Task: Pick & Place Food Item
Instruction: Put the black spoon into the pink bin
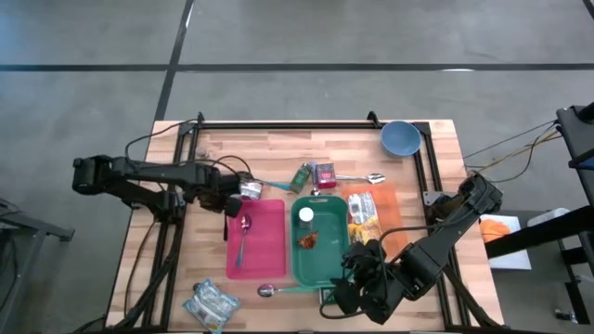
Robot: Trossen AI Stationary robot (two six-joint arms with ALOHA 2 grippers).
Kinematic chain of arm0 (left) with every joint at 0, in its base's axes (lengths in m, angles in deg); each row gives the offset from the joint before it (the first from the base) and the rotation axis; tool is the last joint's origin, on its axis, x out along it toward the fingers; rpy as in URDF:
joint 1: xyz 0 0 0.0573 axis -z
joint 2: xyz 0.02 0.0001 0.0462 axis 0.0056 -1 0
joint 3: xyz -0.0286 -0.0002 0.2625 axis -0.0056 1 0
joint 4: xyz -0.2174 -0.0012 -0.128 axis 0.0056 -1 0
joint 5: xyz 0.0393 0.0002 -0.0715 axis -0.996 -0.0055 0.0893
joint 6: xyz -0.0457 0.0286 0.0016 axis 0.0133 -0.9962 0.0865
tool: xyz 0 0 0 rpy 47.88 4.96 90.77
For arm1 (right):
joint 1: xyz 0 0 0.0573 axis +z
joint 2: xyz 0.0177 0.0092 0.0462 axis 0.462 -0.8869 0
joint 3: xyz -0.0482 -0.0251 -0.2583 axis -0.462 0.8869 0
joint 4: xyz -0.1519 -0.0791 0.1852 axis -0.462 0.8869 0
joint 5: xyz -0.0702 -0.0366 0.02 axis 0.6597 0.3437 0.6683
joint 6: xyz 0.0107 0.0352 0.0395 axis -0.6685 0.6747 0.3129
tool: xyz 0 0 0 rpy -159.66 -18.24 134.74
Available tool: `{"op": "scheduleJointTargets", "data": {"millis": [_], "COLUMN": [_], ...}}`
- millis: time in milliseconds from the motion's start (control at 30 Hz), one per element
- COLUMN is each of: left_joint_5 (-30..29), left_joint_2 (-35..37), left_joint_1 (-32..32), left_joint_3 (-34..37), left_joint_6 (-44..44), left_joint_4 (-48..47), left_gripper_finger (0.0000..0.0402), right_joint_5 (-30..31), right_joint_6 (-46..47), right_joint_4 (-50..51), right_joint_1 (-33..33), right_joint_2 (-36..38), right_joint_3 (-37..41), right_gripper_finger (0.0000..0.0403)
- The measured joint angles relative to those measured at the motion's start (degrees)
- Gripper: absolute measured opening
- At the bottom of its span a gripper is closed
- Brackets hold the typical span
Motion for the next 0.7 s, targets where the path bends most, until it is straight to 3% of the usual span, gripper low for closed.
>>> {"op": "scheduleJointTargets", "data": {"millis": [167, 467, 700], "left_joint_5": [1.5, 2.6, -0.7], "left_joint_2": [0.0, 0.0, 0.0], "left_joint_1": [-2.4, -2.7, -2.7], "left_joint_3": [2.1, 3.0, 3.0], "left_joint_6": [-0.4, -0.6, 0.4], "left_joint_4": [2.6, 5.9, 7.1], "left_gripper_finger": [0.0051, 0.0155, 0.0205], "right_joint_5": [0.0, 0.0, -0.1], "right_joint_6": [-0.2, -1.0, -1.1], "right_joint_4": [-1.0, -1.4, -1.4], "right_joint_1": [0.0, 0.0, -0.1], "right_joint_2": [0.0, 0.0, 0.0], "right_joint_3": [0.0, 0.0, 0.0], "right_gripper_finger": [0.0258, 0.0258, 0.0258]}}
